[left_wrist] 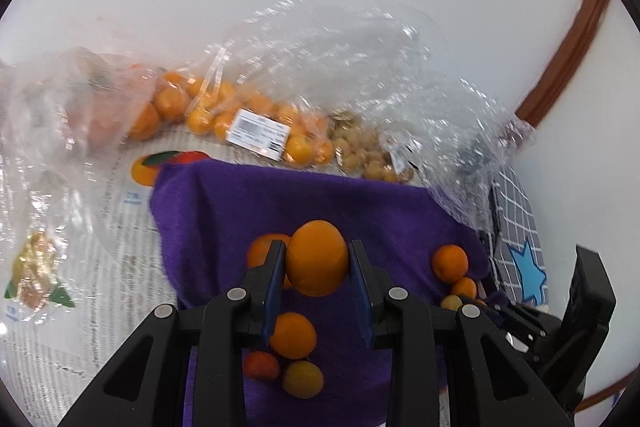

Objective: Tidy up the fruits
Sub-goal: 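Open both grippers to drop the fruit and the orange onto the towel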

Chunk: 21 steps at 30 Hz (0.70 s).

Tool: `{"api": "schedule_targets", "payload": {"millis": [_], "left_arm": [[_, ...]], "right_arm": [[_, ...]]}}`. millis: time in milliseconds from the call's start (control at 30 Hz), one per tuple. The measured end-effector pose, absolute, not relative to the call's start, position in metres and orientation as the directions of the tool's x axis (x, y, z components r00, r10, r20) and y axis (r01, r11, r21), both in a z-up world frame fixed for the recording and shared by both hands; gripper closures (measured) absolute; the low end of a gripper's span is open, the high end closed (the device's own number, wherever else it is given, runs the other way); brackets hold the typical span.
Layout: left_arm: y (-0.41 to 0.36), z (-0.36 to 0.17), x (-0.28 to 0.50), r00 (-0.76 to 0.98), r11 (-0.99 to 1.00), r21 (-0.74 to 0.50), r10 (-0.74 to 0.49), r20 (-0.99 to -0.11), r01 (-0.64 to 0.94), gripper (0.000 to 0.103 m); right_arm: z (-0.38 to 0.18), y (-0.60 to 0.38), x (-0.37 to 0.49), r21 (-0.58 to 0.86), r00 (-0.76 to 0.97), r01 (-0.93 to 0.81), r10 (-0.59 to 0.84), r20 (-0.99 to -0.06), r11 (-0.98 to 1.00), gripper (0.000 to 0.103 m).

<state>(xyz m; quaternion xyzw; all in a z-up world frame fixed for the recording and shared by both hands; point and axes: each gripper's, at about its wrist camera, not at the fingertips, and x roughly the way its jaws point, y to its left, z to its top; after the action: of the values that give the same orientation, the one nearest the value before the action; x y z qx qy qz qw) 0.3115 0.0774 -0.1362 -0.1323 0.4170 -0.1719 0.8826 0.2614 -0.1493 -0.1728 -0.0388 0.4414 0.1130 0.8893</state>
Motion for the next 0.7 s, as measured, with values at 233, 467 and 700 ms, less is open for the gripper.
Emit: {"api": "schedule_targets", "payload": {"millis": [233,467,700], "left_arm": [[0.052,-0.148,0.308,0.545,0.897,-0.359,-0.442,-0.712,0.259,0.073],[0.028,-0.161,0.306,0.499,0.903,-0.311,-0.424,-0.756,0.297,0.073],[0.011,-0.173,0.305,0.466,0.914,-0.254,-0.383,-0.798,0.318,0.073]], "right_arm": [[-0.173,-0.150,0.264,0.015,0.572,-0.241,0.155,-0.805,0.970,0.076],[-0.161,-0.167,0.251,0.009,0.597,-0.211,0.136,-0.791,0.977,0.065],[-0.150,-0.193,0.231,0.020,0.633,-0.140,0.105,-0.767,0.990,0.063]]}}
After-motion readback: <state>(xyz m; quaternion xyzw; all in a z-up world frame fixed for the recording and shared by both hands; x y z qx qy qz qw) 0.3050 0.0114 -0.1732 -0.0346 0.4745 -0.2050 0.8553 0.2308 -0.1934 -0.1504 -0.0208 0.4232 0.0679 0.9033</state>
